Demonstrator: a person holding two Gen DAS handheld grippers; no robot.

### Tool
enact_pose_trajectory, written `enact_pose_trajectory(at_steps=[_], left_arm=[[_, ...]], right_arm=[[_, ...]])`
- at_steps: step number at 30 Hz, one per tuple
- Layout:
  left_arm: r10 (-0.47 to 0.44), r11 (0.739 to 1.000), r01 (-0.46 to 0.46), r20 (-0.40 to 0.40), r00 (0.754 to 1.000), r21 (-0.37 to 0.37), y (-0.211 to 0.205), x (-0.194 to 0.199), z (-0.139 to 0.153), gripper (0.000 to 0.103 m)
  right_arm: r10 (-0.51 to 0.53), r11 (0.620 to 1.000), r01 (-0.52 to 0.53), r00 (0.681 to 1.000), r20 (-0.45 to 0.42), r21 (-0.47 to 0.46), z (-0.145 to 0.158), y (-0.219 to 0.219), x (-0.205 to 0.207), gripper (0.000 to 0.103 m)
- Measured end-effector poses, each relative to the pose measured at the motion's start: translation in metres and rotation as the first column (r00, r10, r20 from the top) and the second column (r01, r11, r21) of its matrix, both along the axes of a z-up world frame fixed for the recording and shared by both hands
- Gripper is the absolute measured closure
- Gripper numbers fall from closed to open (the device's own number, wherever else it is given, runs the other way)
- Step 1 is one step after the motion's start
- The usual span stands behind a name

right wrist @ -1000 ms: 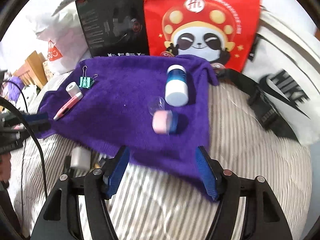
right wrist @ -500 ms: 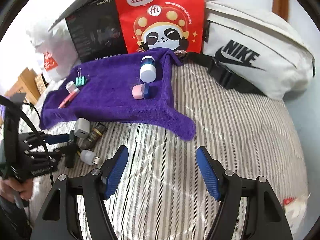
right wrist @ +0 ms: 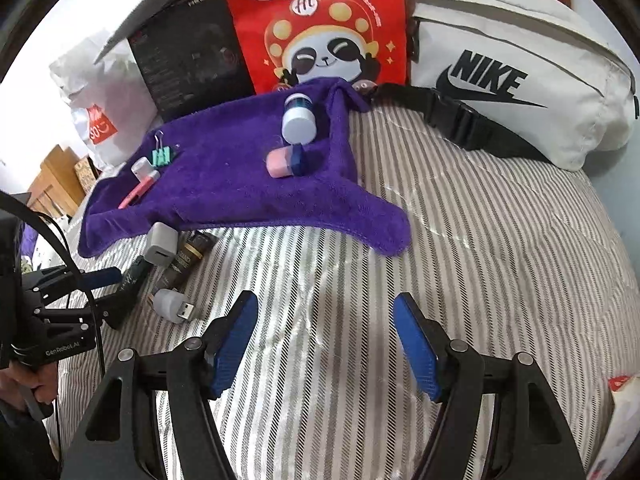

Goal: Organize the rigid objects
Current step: 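Lower the left gripper onto the black Horizon case and close, then grasp the white USB light with the right gripper while the left holds the case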

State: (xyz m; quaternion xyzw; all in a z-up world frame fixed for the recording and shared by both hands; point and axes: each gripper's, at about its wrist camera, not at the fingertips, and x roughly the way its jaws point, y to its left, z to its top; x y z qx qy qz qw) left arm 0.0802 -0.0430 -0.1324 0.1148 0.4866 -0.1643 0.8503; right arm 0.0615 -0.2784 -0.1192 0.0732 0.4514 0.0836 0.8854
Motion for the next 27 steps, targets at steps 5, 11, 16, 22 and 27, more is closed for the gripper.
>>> enact_pose_trajectory(at_steps=[5, 11, 16, 22, 27], left_arm=[[-0.003, 1.000, 0.003, 0.012, 1.000, -0.005, -0.001, 0.000, 0.000, 0.062], [-0.013, 1.000, 0.013, 0.037, 0.999, -0.017, -0.001, 0.000, 0.000, 0.063], [-0.017, 0.999, 0.020, 0.060, 0.998, -0.038, 0.003, -0.002, 0.000, 0.079], [-0.023, 0.997, 0.029, 0.080, 0.997, -0.071, 0.008, -0.005, 0.000, 0.082], [-0.040, 0.997, 0.046, 0.103, 0.994, -0.055, 0.005, -0.008, -0.001, 0.082]], right_arm=[[0.005, 1.000, -0.007, 0.998, 0.062, 0.023, -0.002, 0.000, 0.002, 0.034], [0.048, 0.998, -0.046, 0.997, 0.059, -0.033, -0.015, 0.014, 0.005, 0.055], [0.068, 0.995, -0.064, 0.996, 0.050, -0.072, -0.020, 0.020, 0.004, 0.055], [0.067, 0.996, -0.065, 0.997, 0.042, -0.056, -0.021, 0.018, 0.005, 0.055], [0.097, 0.992, -0.094, 0.995, 0.034, -0.082, -0.022, 0.026, 0.006, 0.043]])
